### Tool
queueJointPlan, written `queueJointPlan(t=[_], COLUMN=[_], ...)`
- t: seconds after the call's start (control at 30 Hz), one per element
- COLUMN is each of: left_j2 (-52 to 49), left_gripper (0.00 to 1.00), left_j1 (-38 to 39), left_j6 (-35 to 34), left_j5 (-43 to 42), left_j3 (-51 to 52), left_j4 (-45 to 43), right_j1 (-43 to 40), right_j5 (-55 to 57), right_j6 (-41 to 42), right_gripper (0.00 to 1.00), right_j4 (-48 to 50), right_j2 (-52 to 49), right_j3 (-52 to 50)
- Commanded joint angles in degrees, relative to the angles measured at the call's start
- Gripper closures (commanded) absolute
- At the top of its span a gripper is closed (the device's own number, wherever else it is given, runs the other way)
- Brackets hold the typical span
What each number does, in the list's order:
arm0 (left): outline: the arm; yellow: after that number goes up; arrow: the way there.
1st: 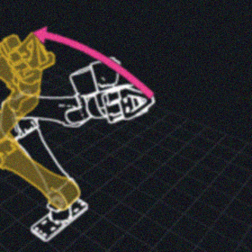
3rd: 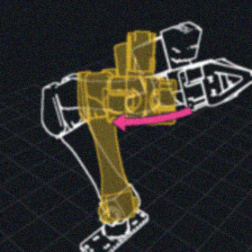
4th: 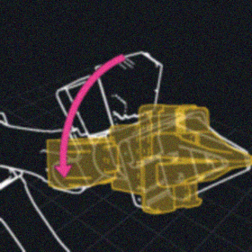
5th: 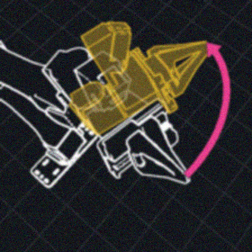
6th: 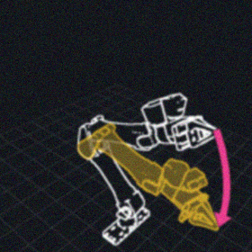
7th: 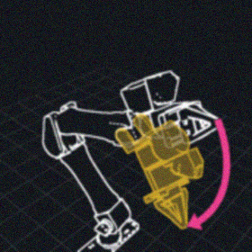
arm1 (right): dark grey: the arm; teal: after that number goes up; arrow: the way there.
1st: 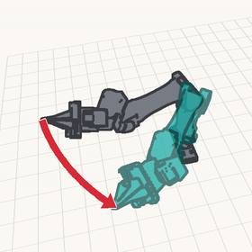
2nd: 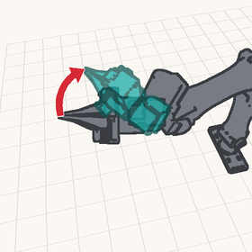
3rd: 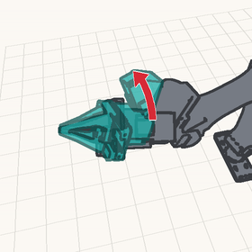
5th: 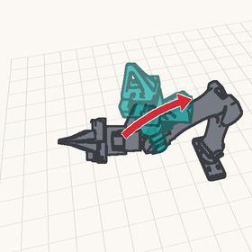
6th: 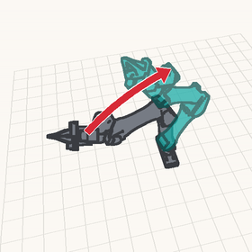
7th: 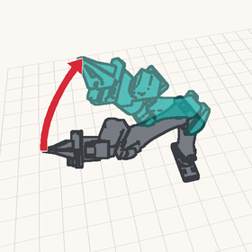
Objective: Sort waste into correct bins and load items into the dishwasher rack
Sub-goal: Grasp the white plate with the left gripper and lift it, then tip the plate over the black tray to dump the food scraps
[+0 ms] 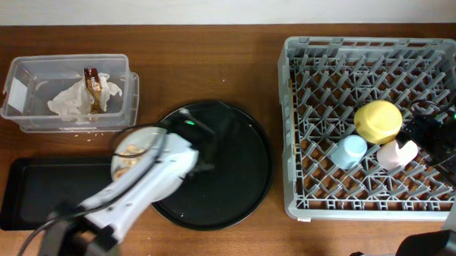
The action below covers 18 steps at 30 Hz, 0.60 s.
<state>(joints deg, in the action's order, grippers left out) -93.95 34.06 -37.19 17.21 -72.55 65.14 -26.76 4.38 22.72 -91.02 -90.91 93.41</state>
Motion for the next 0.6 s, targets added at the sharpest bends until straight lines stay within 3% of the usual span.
queueJointPlan(t=[0.0,0.17,0.33,0.43,0.57], left_j2=[7.43,10.91,10.91,10.91,10.91], left_gripper=[0.99,0.99,0.99,0.99,0.99], left_j1=[-9.92,-29.77,-49.88,-56.83,-67.12], left_j6=[-0.20,2.10,9.70,12.76,16.44], left_j5=[0.98,-7.67,-26.56,-32.65,-47.54], left_j3=[-1.33,-1.33,-1.33,-1.33,-1.33], left_j4=[1.68,1.29,-2.38,-3.89,-4.00], right_j1=[-0.26,-0.26,-0.26,-0.26,-0.26], right_j5=[-0.11,-0.11,-0.11,-0.11,-0.11], right_j6=[0.72,0.72,0.72,0.72,0.72], right_gripper=[0.01,0.01,0.01,0.01,0.01], right_j4=[0.00,0.02,0.00,0.00,0.00], right_j2=[0.33,0.33,0.33,0.33,0.33], right_j3=[-0.24,-0.24,-0.24,-0.24,-0.24])
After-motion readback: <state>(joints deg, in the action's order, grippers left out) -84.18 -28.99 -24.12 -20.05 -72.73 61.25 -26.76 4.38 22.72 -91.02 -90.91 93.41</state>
